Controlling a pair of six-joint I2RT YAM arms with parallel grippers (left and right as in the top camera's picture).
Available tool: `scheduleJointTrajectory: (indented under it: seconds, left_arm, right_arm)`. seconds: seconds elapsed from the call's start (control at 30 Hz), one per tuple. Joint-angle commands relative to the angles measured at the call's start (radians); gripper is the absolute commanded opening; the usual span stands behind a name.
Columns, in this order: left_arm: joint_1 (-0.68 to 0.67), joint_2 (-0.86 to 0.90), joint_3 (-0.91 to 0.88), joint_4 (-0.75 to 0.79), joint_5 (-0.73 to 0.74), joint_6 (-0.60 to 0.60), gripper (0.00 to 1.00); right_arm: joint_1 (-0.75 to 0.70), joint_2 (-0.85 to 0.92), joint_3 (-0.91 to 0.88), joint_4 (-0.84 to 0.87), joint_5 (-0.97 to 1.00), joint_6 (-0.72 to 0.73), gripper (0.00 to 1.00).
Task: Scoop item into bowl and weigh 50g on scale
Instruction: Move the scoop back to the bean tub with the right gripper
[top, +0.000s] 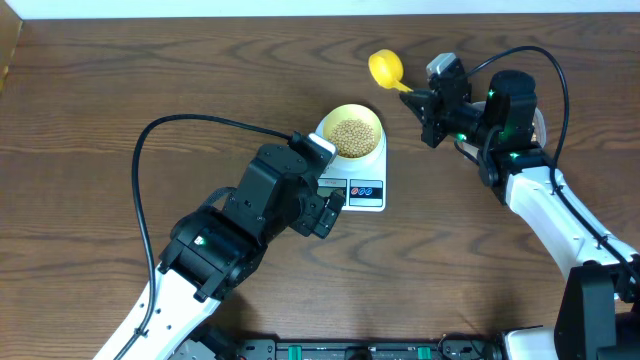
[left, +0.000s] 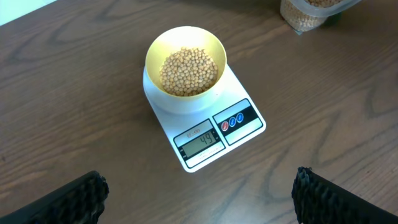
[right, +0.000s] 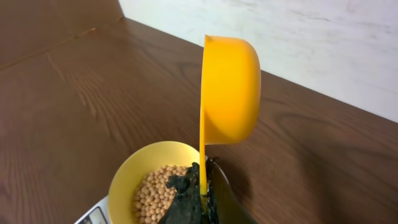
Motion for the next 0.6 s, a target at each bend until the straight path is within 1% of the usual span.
scheduleJointTrajectory:
  seconds: [0.0, 0.07, 0.2, 0.3, 0.43, 0.57]
  left_arm:
    - [0.004, 0.005, 0.0, -0.003, 0.009, 0.017, 0.97]
    - [0.004, 0.005, 0.0, -0.003, 0.009, 0.017, 0.97]
    - [0.004, 0.005, 0.0, -0.003, 0.009, 0.017, 0.97]
    - [0.004, 0.005, 0.0, -0.003, 0.009, 0.017, 0.97]
    - [0.004, 0.005, 0.0, -0.003, 0.009, 0.017, 0.97]
    - [0.004, 0.005, 0.0, -0.003, 0.009, 0.017, 0.97]
  right_arm:
    - [-0.002, 0.008, -0.001, 0.003, 0.012, -0.008, 0.01]
    - [-0.001, 0.008, -0.001, 0.003, 0.082, 0.042, 0.01]
    - [-0.001, 0.008, -0.001, 0.003, 0.298, 0.268, 0.01]
    - [-0.002, 0.008, -0.001, 0.011, 0.385, 0.385, 0.01]
    - [-0.001, -0.003, 0.0, 0.02, 0.394, 0.402, 0.01]
    - [-0.001, -0.04, 0.0, -0.013, 0.436, 0.401, 0.01]
